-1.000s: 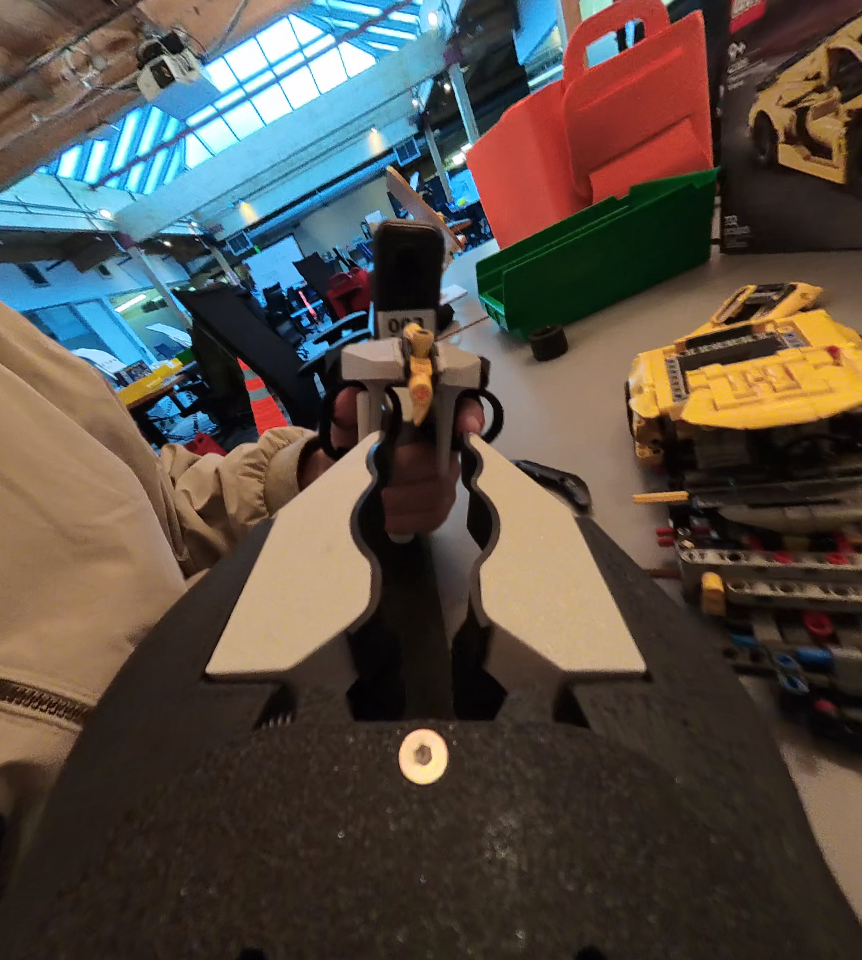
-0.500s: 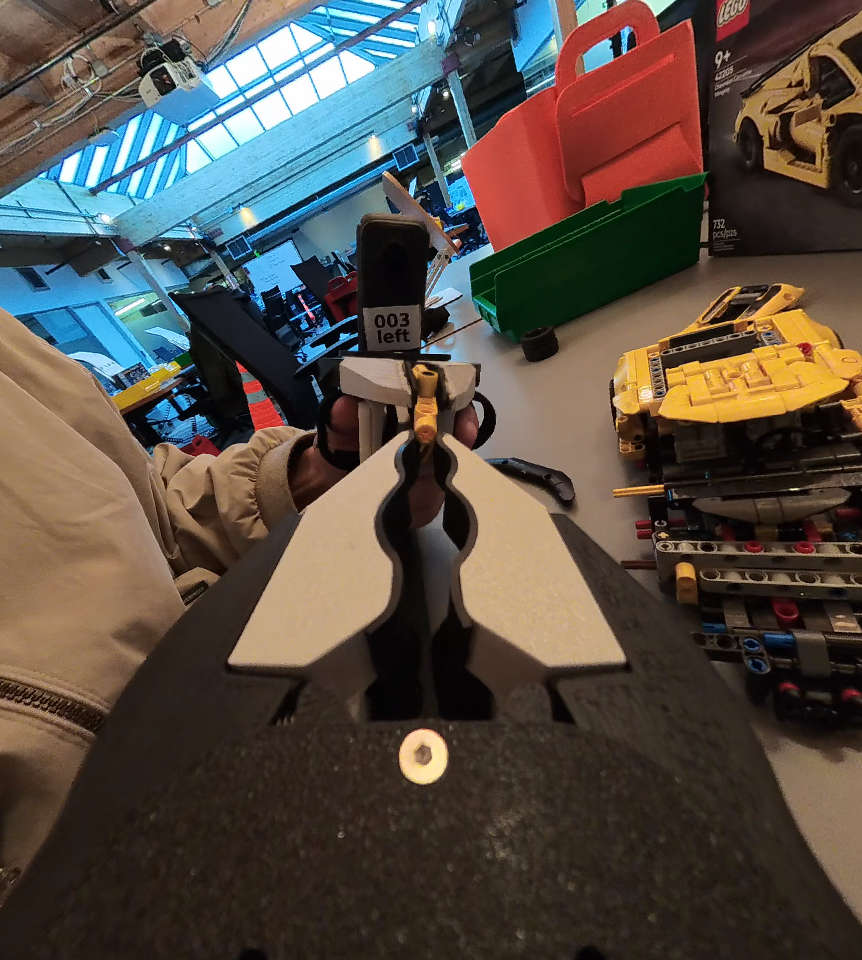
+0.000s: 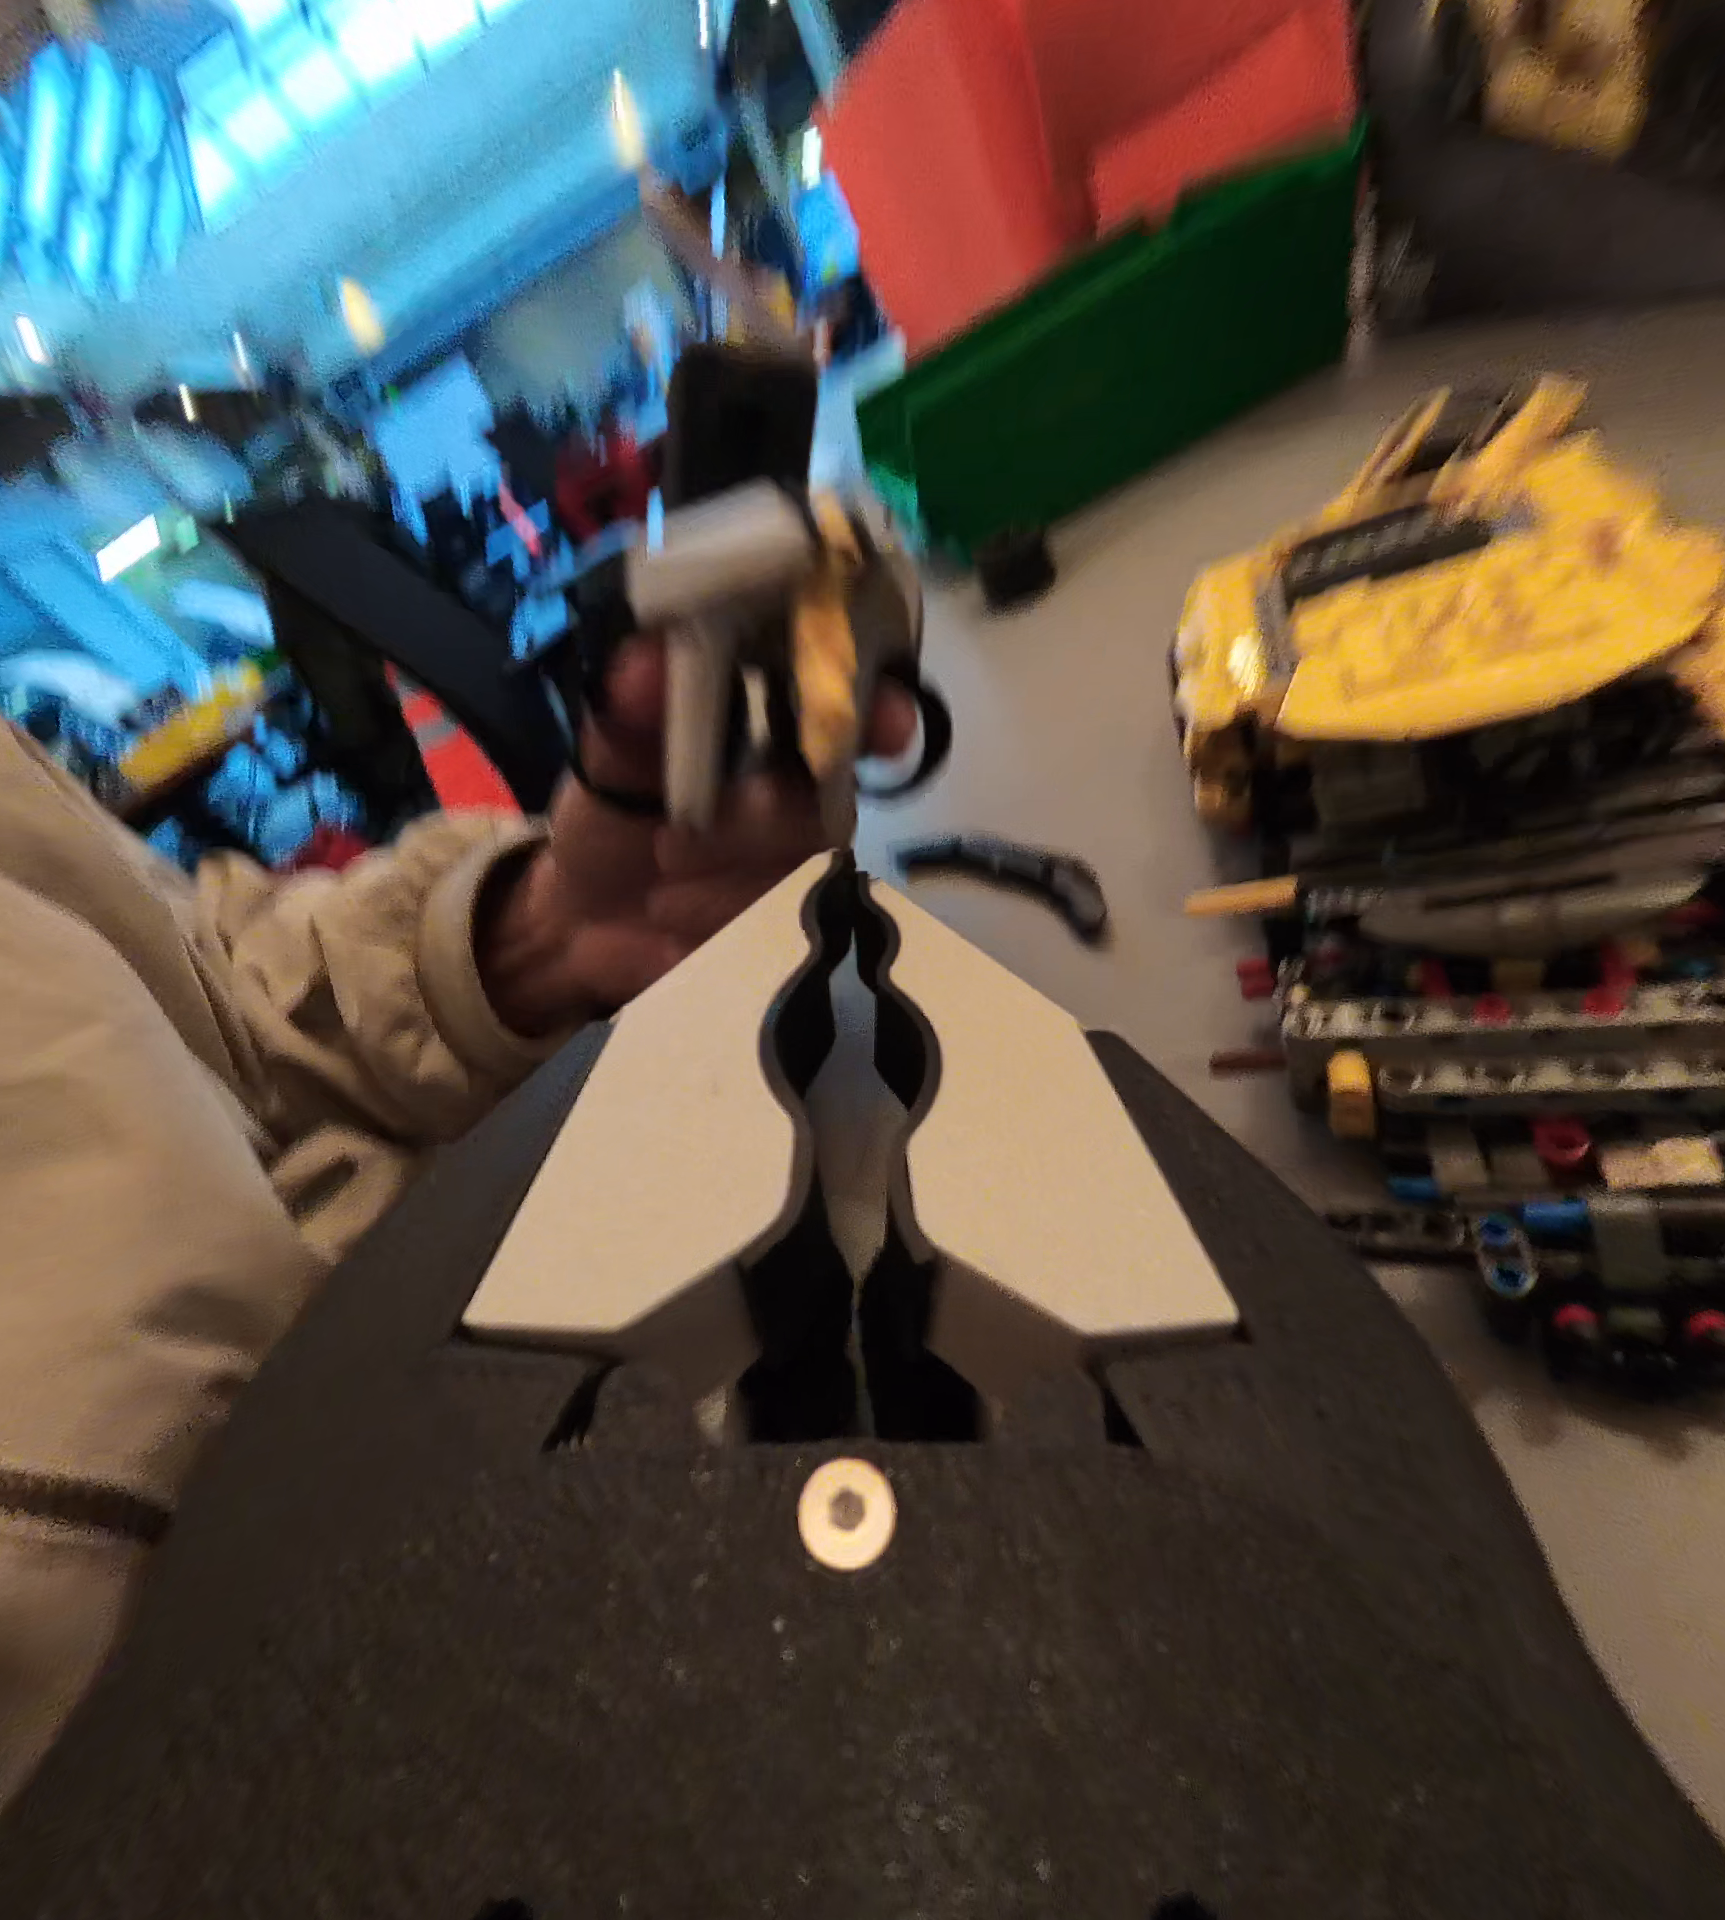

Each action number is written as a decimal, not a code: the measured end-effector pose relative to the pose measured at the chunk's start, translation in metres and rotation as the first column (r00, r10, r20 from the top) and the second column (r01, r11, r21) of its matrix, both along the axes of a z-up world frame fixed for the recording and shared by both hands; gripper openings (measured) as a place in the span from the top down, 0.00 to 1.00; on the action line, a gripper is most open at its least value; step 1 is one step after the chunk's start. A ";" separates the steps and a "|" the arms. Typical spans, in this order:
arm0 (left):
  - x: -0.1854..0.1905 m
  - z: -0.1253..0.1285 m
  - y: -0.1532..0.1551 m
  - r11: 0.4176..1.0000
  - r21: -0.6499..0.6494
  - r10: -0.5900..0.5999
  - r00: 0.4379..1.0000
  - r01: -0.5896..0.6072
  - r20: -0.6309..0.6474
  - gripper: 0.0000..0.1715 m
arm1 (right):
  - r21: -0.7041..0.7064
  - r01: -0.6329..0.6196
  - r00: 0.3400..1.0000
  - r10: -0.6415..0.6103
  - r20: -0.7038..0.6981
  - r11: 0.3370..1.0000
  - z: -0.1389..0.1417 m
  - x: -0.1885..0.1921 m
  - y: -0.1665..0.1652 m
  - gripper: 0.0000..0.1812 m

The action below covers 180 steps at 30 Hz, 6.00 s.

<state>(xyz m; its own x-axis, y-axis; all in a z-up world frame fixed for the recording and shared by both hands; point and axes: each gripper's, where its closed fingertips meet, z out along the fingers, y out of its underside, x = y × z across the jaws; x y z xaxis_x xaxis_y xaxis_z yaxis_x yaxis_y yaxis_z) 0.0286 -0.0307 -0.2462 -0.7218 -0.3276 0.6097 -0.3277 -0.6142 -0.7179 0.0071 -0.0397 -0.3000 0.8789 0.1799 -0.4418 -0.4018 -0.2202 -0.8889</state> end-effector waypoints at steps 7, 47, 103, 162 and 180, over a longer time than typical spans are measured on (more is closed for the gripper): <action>0.008 -0.004 0.008 0.992 -0.123 0.005 0.997 -0.013 -0.071 0.96 | 0.163 0.126 0.987 -0.106 -0.125 0.979 0.026 0.004 0.019 0.85; 0.017 -0.035 -0.007 0.993 0.098 0.083 0.982 -0.067 -0.172 0.96 | -0.112 0.496 0.513 -0.187 0.838 0.861 0.001 0.053 0.021 0.75; 0.022 -0.029 0.111 0.892 -0.270 0.294 0.920 -0.361 -0.259 0.96 | -0.192 0.605 0.589 -0.273 0.761 0.773 -0.024 0.076 -0.007 0.76; 0.011 -0.024 0.002 0.966 -0.233 -0.163 0.961 0.110 -0.222 0.86 | 0.208 0.357 0.604 -0.395 0.692 0.911 0.027 0.036 0.008 0.93; 0.023 -0.054 -0.001 0.973 0.221 0.114 0.966 -0.061 -0.234 0.81 | -0.317 0.824 0.563 -0.612 0.555 0.469 -0.051 0.241 -0.242 0.95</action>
